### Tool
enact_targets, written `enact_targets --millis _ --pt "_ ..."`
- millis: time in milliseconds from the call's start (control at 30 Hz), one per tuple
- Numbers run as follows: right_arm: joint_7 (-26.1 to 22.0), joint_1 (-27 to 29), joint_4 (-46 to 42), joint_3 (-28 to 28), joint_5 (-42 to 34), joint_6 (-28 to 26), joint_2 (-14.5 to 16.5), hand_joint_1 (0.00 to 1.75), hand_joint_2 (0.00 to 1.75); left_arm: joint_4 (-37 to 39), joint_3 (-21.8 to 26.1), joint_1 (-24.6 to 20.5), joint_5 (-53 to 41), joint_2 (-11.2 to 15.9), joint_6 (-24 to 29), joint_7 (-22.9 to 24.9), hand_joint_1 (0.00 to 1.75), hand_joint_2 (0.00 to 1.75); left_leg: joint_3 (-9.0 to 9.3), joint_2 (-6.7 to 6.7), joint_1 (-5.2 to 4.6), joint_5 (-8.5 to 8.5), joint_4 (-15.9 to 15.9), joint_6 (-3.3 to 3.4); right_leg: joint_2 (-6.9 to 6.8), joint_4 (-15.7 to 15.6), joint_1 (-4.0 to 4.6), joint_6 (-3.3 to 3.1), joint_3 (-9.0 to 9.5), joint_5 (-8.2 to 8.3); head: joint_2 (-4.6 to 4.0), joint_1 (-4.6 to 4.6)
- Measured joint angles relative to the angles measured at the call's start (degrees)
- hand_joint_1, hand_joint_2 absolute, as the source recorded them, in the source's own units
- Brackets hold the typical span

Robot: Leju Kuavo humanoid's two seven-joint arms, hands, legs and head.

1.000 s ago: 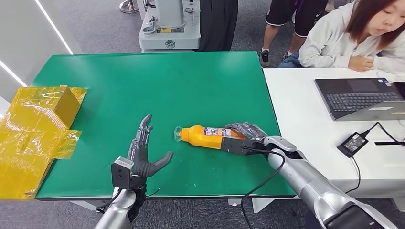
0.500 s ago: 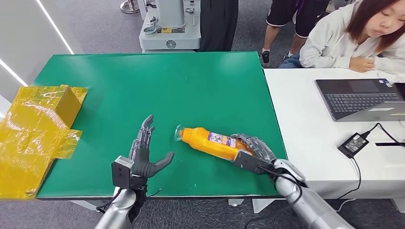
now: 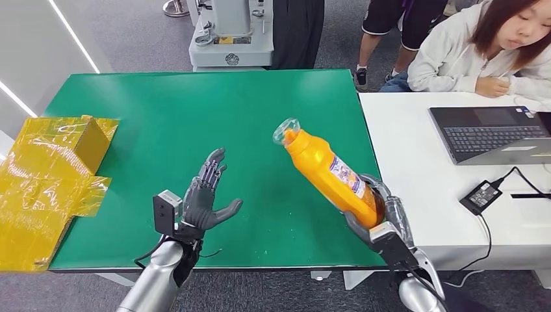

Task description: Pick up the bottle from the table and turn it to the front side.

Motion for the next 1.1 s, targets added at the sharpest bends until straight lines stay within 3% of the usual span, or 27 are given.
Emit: enact_targets --millis 133,300,667,1100 --pt "-0.81 0.00 -0.98 -3.18 -0.02 1.13 0.82 1.75 1.75 2.48 0.00 -3.35 2.80 -0.30 -5.93 2.78 0.00 1.75 0.01 0.02 -0.01 0.02 0.02 0.01 0.04 0.01 -0.01 -0.01 0.00 0.03 0.00 -0.02" --pt "-2.47 -4.12 2.59 -3.93 -0.52 2.63 2.16 1.75 1.75 3.94 -0.06 -7.51 5.51 -1.15 -11.21 4.83 0.00 1.75 0.03 0.04 0.00 0.06 0.03 0.02 0.05 0.04 0.00 -0.04 0.01 0.06 0.00 -0.01" --pt "-2.49 -18.35 13.65 -0.09 1.47 2.71 9.33 1.75 1.75 7.11 -0.84 -14.74 11.23 -4.94 -14.08 7.23 0.00 1.75 0.03 0.07 0.01 0.11 0.03 -0.03 0.07 0.09 0.01 -0.09 -0.04 0.09 0.00 -0.02" --pt "-0.30 -22.02 11.36 3.76 4.34 3.33 12.21 1.75 1.75 17.69 -0.98 -19.94 16.56 -6.41 -14.72 8.76 0.00 1.75 0.01 0.06 0.00 0.11 0.02 -0.03 0.07 0.09 0.01 -0.09 -0.04 0.09 0.00 -0.03"
